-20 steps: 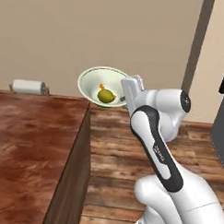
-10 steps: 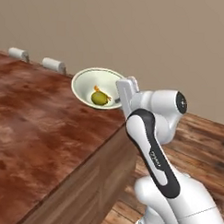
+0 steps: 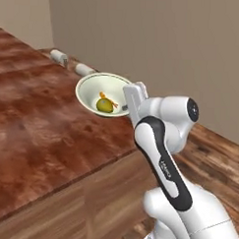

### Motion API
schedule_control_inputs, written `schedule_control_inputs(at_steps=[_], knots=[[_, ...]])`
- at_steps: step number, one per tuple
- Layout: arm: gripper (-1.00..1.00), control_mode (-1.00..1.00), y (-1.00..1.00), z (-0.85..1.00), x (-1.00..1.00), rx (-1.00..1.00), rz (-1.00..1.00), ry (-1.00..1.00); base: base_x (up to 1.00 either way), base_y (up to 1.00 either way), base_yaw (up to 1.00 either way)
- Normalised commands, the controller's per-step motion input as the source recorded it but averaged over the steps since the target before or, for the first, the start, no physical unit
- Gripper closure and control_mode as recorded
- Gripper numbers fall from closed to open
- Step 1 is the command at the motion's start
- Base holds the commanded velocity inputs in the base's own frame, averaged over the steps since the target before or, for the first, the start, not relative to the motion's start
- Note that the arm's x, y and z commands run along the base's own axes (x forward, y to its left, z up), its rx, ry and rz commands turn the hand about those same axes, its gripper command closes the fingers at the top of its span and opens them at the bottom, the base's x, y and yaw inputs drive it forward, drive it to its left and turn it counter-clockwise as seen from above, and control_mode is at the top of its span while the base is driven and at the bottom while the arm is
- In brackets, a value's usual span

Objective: The microwave is finished heating the shrimp and lemon. Take the bowl containing the food and place it on the dining counter.

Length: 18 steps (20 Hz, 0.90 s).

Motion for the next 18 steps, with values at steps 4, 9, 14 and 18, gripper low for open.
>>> schedule_control_inputs(at_steps=[4,9,14,18], knots=[[1.0,1.0,0.0,0.0,0.0,0.0,0.0,0.0,0.64,-0.86,0.57],[1.0,1.0,0.0,0.0,0.0,0.0,0.0,0.0,0.7,-0.66,0.48],[1.0,1.0,0.0,0.0,0.0,0.0,0.0,0.0,0.57,-0.31,0.23],[1.0,-1.0,-0.01,0.0,0.16,0.0,0.02,0.03,0.42,-0.05,0.06]])
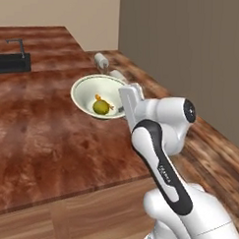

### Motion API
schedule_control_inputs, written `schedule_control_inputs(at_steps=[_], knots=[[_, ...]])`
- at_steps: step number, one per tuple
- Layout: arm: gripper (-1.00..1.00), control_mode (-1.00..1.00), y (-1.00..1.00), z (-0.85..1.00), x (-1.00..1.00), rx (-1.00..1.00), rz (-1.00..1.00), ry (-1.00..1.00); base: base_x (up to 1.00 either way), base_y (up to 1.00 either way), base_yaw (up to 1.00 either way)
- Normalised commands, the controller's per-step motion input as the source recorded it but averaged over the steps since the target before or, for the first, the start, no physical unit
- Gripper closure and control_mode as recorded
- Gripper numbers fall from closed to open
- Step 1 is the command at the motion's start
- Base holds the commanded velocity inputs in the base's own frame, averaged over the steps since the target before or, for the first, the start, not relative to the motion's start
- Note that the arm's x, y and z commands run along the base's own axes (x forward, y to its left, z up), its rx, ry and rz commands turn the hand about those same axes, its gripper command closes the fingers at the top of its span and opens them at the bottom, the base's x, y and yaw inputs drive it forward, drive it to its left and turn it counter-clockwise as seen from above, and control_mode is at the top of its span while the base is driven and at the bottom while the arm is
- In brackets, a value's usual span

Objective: The microwave is finished heating the shrimp and lemon. Take the bowl containing the food and place it on the dining counter.

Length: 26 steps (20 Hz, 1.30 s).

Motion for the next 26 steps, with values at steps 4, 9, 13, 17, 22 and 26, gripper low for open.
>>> schedule_control_inputs(at_steps=[4,9,13,17,22,26], knots=[[1.0,-1.0,-0.04,0.0,0.97,-0.01,0.05,0.24,0.0,0.0,0.0],[1.0,-1.0,-0.33,-0.13,1.0,-0.01,0.09,0.37,0.0,0.0,0.0],[1.0,-1.0,-0.13,-0.56,0.86,-0.13,0.06,0.17,0.0,0.0,0.0],[1.0,-1.0,-0.02,-0.42,0.14,0.0,0.02,0.02,0.0,0.0,0.0],[1.0,-1.0,-0.02,-0.72,0.82,-0.05,0.0,0.0,0.0,0.0,0.0],[1.0,-1.0,0.0,-0.69,1.0,-0.03,0.0,0.0,0.0,0.0,0.0]])
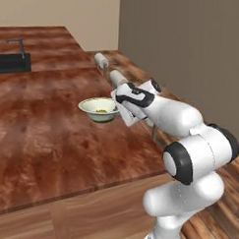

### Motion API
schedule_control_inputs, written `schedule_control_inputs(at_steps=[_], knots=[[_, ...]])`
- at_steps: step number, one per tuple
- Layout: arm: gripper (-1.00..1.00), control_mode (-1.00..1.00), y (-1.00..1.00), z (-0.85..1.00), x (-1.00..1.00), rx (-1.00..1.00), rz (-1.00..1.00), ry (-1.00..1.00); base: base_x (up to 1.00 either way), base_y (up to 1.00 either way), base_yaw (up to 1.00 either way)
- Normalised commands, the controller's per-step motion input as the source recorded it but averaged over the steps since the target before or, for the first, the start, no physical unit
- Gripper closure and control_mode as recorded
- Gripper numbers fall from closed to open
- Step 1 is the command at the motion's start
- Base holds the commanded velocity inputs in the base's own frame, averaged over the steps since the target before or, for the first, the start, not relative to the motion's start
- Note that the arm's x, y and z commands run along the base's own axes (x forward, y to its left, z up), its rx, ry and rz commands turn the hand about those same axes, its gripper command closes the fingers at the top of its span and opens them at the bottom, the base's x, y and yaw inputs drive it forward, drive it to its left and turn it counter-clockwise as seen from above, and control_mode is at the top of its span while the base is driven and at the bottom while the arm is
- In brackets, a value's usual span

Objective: The microwave is finished heating the shrimp and lemon. Take the bowl containing the food and place it on the dining counter.

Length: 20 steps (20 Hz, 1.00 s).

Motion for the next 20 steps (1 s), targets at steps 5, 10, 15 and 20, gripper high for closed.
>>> schedule_control_inputs(at_steps=[5,10,15,20], knots=[[1.0,-1.0,0.0,-0.83,0.94,-0.1,0.0,0.0,0.0,0.0,0.0],[1.0,-1.0,0.0,-0.86,0.75,-0.14,0.0,0.01,0.0,0.0,0.0],[1.0,-1.0,0.0,-0.74,0.46,-0.13,0.0,0.0,0.0,0.0,0.0],[1.0,-1.0,0.0,-0.5,0.13,-0.09,-0.01,0.0,0.0,0.0,0.0]])
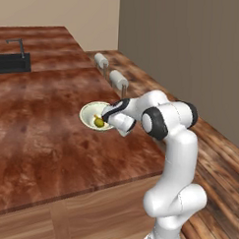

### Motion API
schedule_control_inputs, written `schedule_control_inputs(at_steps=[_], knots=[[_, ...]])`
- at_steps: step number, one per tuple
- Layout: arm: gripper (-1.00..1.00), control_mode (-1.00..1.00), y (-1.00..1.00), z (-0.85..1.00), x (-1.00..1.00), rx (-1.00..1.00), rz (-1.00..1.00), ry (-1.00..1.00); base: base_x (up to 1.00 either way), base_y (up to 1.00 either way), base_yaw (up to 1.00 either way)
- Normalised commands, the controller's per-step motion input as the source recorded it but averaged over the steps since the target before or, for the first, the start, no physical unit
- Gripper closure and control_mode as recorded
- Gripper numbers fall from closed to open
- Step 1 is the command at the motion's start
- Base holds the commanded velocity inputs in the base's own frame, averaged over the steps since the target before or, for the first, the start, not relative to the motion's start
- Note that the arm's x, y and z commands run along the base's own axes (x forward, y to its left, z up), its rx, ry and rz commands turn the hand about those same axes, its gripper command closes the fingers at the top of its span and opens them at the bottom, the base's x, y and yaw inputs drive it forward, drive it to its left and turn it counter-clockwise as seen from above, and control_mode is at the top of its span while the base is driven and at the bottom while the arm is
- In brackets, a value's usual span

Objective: The microwave is finished heating the shrimp and lemon. Take the bowl containing the food and place it on the dining counter.

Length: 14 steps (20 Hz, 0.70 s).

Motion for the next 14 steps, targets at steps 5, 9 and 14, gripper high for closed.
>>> schedule_control_inputs(at_steps=[5,9,14], knots=[[-1.0,-1.0,-0.09,0.31,-0.35,0.04,-0.05,-0.03,0.0,0.0,0.0],[-1.0,-1.0,-0.06,0.93,-0.58,0.13,-0.06,-0.13,0.0,0.0,0.0],[-1.0,-1.0,-0.05,0.91,-0.97,0.14,-0.02,-0.22,0.0,0.0,0.0]])
